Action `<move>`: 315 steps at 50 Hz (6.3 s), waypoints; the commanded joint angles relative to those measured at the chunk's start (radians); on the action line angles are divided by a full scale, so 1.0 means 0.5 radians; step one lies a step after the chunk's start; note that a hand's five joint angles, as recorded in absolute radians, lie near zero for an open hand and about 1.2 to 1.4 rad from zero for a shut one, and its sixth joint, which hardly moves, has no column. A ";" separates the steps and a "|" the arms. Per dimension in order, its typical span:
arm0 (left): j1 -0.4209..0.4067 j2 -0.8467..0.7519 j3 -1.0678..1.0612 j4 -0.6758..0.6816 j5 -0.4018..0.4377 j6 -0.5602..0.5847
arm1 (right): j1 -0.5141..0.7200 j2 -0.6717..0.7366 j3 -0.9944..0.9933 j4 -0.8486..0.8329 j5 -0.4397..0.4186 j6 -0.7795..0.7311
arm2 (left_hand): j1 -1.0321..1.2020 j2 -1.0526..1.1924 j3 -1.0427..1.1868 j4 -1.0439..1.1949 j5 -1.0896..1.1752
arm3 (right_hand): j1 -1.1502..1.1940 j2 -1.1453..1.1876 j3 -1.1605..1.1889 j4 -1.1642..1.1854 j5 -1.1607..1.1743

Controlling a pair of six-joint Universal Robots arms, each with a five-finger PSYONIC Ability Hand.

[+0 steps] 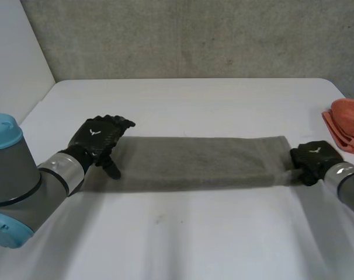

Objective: Fold the laundry.

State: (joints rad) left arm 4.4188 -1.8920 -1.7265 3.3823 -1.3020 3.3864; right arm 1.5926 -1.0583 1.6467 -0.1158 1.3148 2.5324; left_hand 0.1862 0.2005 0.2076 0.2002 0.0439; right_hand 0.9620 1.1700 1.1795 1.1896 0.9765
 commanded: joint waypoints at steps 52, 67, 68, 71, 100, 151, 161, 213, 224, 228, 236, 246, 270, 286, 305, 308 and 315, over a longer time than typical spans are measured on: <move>-0.149 0.204 0.133 0.022 -0.237 -0.014 | 0.975 -0.089 -0.352 0.139 -0.053 0.540 | -0.023 -0.052 -0.066 -0.051 -0.088 | -1.575 -1.991 -2.010 -2.030 -1.953; -0.299 0.059 0.195 0.022 -0.240 0.001 | 0.555 -0.086 0.179 -0.026 0.006 0.215 | -0.023 -0.052 -0.066 -0.051 -0.088 | 0.869 0.452 0.433 0.413 0.490; -0.302 0.059 0.195 0.022 -0.240 0.004 | 0.540 -0.086 0.183 -0.026 0.021 0.188 | -0.023 -0.052 -0.066 -0.051 -0.088 | 0.869 0.452 0.433 0.413 0.490; -0.299 0.072 0.195 0.019 -0.240 0.001 | 0.518 -0.095 0.207 -0.044 0.134 0.047 | -0.023 -0.052 -0.066 -0.051 -0.088 | 0.869 0.452 0.433 0.413 0.490; -0.284 0.191 0.195 0.003 -0.519 -0.026 | 1.546 -0.034 -0.130 -0.170 -0.139 -0.326 | -0.023 -0.052 -0.066 -0.051 -0.088 | -1.575 -1.991 -2.010 -2.030 -1.953; -0.585 0.216 0.683 -0.537 0.100 -0.078 | 1.042 -0.473 0.130 -0.035 0.196 0.534 | 0.002 -0.027 -0.041 -0.026 -0.063 | -1.575 -1.991 -2.010 -2.030 -1.953; -0.465 0.250 0.719 -0.687 0.309 -0.137 | 1.303 -0.323 0.422 -0.507 0.214 0.513 | 0.002 -0.027 -0.041 -0.026 -0.063 | -1.575 -1.991 -2.010 -2.030 -1.953; -0.474 0.176 0.677 -0.690 0.306 -0.189 | 1.288 0.227 -0.115 -0.649 0.328 0.326 | 0.014 -0.015 -0.029 -0.015 -0.051 | 0.723 0.307 0.288 0.268 0.345; -0.480 0.173 0.677 -0.693 0.300 -0.192 | 1.018 0.208 -0.094 -0.615 0.303 0.221 | 0.014 -0.015 -0.029 -0.015 -0.051 | 0.869 0.452 0.433 0.413 0.490; -0.477 0.170 0.676 -0.693 0.300 -0.192 | 0.905 0.172 -0.029 -0.615 0.276 0.136 | 0.014 -0.015 -0.029 -0.015 -0.051 | 0.869 0.452 0.433 0.413 0.490; -0.480 0.158 0.677 -0.690 0.300 -0.192 | 0.651 0.055 0.032 -0.615 0.193 0.010 | 0.008 -0.021 -0.035 -0.020 -0.057 | 0.869 0.452 0.433 0.413 0.490; -0.480 0.121 0.677 -0.690 0.300 -0.192 | 0.135 0.184 -0.167 -0.566 -0.083 -0.306 | 0.002 -0.027 -0.041 -0.026 -0.063 | 0.869 0.452 0.433 0.413 0.490; -0.453 0.084 0.618 -0.690 0.294 -0.198 | -0.326 0.984 -2.498 -0.210 -0.350 0.147 | 0.002 -0.027 -0.041 -0.026 -0.063 | 0.869 0.452 0.433 0.413 0.490; -0.456 0.041 0.594 -0.687 0.294 -0.241 | -0.654 1.218 -2.340 -0.066 -0.691 0.016 | 0.008 -0.021 -0.035 -0.020 -0.057 | 0.869 0.452 0.433 0.413 0.490; -0.459 0.010 0.603 -0.687 0.297 -0.238 | -0.789 0.733 -1.616 0.041 -0.681 -0.352 | 0.008 -0.021 -0.035 -0.020 -0.057 | -1.575 -1.991 -2.010 -2.030 -1.953; -0.459 0.016 0.603 -0.687 0.297 -0.238 | -0.783 0.626 -1.554 0.051 -0.685 -0.349 | 0.008 -0.021 -0.035 -0.020 -0.057 | -1.575 -1.991 -2.010 -2.030 -1.953; -0.462 0.084 0.621 -0.687 0.294 -0.241 | -0.615 0.215 -1.431 0.054 -0.492 -0.316 | -0.004 -0.033 -0.047 -0.032 -0.069 | -1.575 -1.991 -2.010 -2.030 -1.953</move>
State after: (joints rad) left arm 4.1878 -1.8787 -1.4242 3.0387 -1.1544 3.2673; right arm 1.2079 -0.7967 0.8904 -0.0912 0.9860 2.3568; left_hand 0.1862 0.2005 0.2076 0.2002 0.0439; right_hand 0.1985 0.2208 0.2065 0.2319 0.0537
